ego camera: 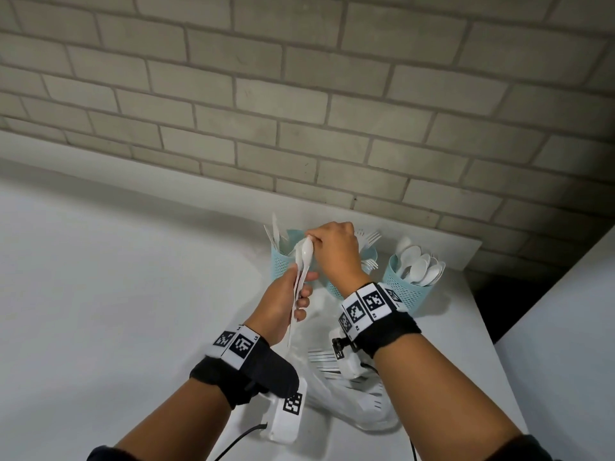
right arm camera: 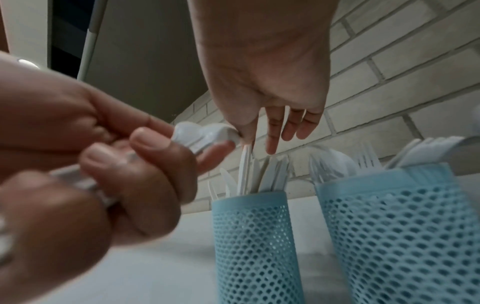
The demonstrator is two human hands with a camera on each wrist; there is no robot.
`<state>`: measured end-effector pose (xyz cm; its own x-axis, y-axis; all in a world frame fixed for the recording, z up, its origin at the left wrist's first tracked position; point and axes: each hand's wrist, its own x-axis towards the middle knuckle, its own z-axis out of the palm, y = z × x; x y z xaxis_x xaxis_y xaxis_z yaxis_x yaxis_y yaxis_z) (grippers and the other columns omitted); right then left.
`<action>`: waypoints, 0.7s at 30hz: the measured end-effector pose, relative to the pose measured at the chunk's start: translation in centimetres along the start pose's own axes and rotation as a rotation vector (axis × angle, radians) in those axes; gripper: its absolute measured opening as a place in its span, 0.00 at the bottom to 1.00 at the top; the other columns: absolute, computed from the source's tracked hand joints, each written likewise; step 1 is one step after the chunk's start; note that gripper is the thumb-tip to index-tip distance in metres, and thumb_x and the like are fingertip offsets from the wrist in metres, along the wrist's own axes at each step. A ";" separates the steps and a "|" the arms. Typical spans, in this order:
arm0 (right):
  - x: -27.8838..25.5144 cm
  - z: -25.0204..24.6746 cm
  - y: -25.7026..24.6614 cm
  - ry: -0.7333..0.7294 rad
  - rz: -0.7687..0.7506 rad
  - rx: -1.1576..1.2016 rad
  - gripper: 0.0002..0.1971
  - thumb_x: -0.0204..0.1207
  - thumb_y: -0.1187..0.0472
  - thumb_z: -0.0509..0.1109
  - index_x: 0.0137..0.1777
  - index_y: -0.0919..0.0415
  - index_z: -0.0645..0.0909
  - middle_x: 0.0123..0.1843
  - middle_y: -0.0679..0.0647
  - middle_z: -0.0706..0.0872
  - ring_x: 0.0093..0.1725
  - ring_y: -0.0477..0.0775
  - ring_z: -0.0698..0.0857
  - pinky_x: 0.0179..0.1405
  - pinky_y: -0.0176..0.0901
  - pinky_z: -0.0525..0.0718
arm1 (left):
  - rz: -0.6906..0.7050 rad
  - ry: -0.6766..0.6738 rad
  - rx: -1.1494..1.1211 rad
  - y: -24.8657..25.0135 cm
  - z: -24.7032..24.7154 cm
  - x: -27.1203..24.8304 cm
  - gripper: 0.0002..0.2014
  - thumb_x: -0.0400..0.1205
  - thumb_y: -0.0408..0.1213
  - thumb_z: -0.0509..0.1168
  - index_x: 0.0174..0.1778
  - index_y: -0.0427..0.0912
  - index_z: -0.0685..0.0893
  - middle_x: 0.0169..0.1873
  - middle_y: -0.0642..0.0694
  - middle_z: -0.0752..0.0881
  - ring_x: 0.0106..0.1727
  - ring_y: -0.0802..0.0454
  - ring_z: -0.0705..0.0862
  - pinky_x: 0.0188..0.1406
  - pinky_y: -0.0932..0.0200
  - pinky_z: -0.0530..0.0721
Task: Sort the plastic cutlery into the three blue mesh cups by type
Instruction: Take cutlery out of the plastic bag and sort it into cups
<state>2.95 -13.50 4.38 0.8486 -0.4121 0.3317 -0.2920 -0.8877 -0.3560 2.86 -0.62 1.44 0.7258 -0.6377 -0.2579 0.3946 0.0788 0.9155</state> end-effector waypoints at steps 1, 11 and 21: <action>-0.1 0.1 0.2 -0.036 0.015 -0.001 0.15 0.83 0.60 0.58 0.60 0.51 0.85 0.64 0.55 0.81 0.66 0.60 0.69 0.62 0.50 0.71 | 0.001 -0.003 0.012 -0.1 0.1 0.0 0.20 0.88 0.48 0.47 0.50 0.42 0.82 0.26 0.51 0.69 0.25 0.58 0.64 0.22 0.67 0.61; -2.7 -3.7 0.7 -0.009 0.125 0.508 0.11 0.81 0.54 0.63 0.58 0.56 0.82 0.51 0.55 0.82 0.52 0.52 0.79 0.53 0.43 0.76 | 0.098 -0.086 0.125 -0.2 1.6 -0.6 0.11 0.88 0.39 0.53 0.50 0.41 0.79 0.33 0.48 0.74 0.31 0.57 0.71 0.29 0.64 0.68; -6.6 -4.5 4.0 -0.096 0.186 0.835 0.16 0.72 0.66 0.75 0.59 0.59 0.81 0.40 0.47 0.85 0.37 0.43 0.82 0.29 0.25 0.76 | 0.205 -0.154 0.156 -1.1 3.3 -1.0 0.10 0.82 0.32 0.64 0.57 0.32 0.82 0.38 0.45 0.87 0.29 0.63 0.83 0.28 0.71 0.79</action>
<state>-5.81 -15.31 4.70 0.8638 -0.4833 0.1423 -0.0418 -0.3503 -0.9357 -0.15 -2.57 1.75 0.6824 -0.7306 -0.0240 0.1491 0.1069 0.9830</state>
